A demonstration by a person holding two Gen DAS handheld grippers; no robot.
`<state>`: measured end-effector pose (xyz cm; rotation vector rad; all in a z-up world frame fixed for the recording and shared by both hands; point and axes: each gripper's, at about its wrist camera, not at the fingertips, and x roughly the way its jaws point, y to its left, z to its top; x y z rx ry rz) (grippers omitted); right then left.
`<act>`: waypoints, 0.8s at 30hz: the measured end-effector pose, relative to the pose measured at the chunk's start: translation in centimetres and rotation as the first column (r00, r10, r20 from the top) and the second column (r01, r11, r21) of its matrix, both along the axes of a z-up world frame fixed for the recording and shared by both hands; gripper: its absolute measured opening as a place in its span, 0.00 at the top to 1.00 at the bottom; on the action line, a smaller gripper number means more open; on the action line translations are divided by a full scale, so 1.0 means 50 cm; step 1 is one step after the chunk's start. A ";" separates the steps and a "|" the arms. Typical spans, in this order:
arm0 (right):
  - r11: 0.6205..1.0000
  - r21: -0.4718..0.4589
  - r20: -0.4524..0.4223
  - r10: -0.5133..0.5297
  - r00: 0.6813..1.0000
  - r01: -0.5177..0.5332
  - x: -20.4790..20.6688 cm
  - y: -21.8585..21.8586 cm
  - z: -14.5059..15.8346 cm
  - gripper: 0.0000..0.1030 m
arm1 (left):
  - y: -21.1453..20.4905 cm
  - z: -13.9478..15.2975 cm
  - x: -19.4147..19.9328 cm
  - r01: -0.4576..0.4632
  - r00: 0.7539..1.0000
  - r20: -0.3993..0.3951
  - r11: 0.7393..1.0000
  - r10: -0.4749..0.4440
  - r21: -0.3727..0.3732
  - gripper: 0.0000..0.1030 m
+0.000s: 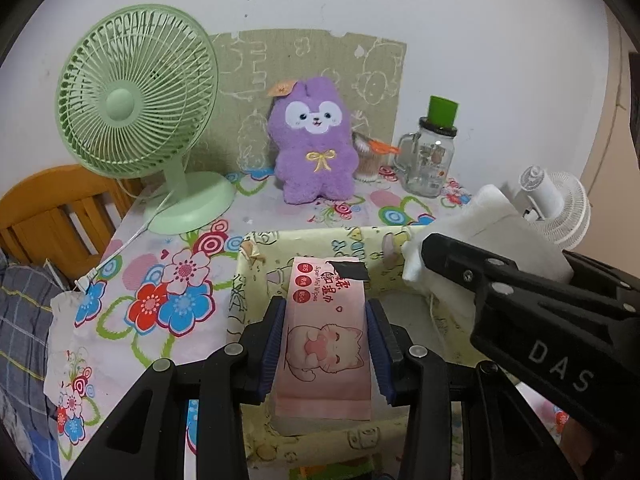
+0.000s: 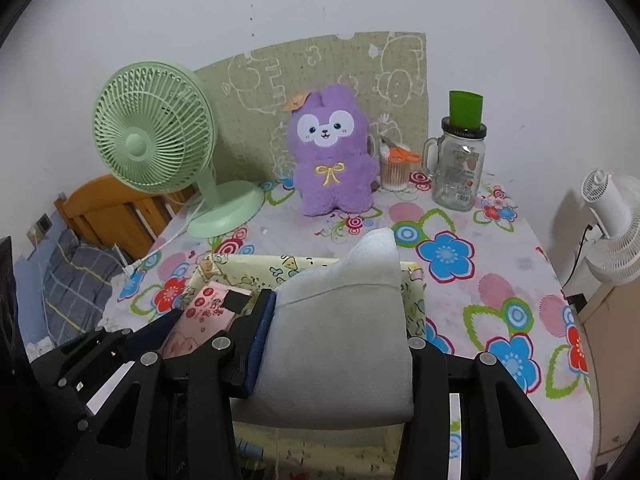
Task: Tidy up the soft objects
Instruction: 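Open the left tool to drop the pink packet while the right tool drops the white cloth into the box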
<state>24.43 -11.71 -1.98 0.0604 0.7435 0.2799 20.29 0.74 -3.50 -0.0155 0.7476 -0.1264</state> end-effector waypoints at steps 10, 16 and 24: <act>1.000 -0.023 -0.052 0.008 0.999 -0.009 0.042 0.019 -0.043 0.47 | 0.012 -0.024 0.024 -0.039 0.999 -0.023 0.999 0.040 0.008 0.32; 1.000 -0.028 -0.043 0.009 0.999 -0.010 0.037 0.022 -0.043 0.17 | 0.013 -0.019 0.021 -0.033 0.999 -0.024 0.999 0.033 -0.010 0.18; 0.999 -0.051 -0.022 0.010 1.000 -0.011 -0.002 0.018 -0.019 0.12 | 0.006 -0.002 -0.005 -0.039 0.999 -0.007 0.999 0.039 0.004 0.13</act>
